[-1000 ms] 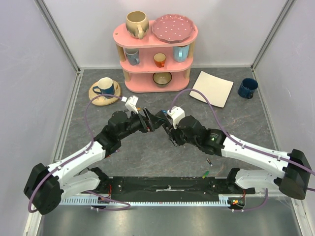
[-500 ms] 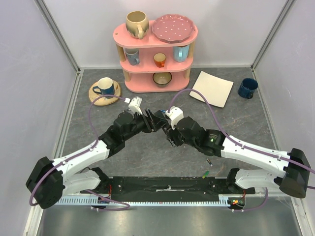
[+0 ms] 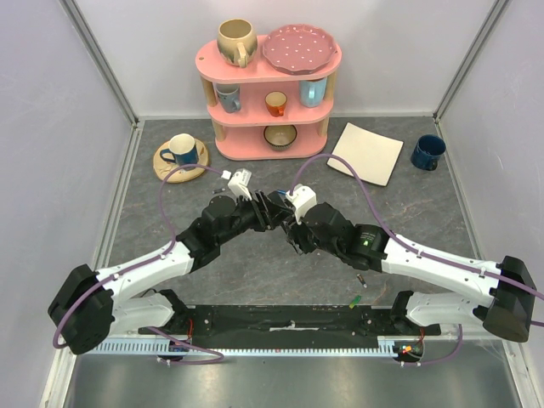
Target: Load the batteries into the remote control
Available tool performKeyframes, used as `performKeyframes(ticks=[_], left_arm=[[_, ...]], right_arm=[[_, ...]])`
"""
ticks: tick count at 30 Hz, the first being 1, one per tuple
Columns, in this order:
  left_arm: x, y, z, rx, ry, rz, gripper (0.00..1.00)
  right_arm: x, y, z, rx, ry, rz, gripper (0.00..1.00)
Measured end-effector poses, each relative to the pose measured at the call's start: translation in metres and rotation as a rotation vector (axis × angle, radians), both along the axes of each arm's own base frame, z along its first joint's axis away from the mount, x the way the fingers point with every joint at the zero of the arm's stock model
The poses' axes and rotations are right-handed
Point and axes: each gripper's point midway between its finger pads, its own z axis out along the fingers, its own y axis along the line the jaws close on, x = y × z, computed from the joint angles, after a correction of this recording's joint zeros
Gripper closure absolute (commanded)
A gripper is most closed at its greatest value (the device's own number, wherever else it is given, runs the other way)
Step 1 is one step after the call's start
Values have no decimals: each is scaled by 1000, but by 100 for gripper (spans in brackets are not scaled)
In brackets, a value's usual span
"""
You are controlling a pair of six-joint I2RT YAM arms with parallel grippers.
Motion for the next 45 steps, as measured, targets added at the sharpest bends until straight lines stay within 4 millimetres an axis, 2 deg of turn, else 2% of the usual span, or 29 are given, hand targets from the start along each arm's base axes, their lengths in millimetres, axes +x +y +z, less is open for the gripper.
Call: performKeyframes(ticks=[12, 15, 17, 19, 22, 24, 27, 34, 42, 45], left_arm=[[0, -3, 5, -16, -16, -7, 62], [0, -4, 6, -21, -21, -8, 69], [0, -5, 8, -27, -27, -9, 77], [-1, -6, 12, -38, -34, -16, 89], [-2, -9, 16, -52, -47, -22, 98], [-1, -9, 15, -51, -45, -22, 98], [0, -9, 11, -42, -40, -17, 98], [5, -6, 8, -26, -42, 13, 98], [14, 7, 13, -31, -99, 90, 98], [10, 18, 16, -76, -143, 115, 98]], right_arm=[[0, 0, 0, 4, 3, -4, 65], [0, 0, 0, 4, 3, -4, 65], [0, 0, 0, 4, 3, -4, 64], [0, 0, 0, 5, 3, -5, 60], [1, 0, 0, 6, 1, -12, 47], [1, 0, 0, 6, 2, -16, 34], [2, -1, 1, 11, 2, -24, 23], [-2, -8, 13, 37, -4, -33, 16], [-6, -35, 60, 188, -69, -124, 7], [-3, -43, 59, 262, -57, -201, 3]])
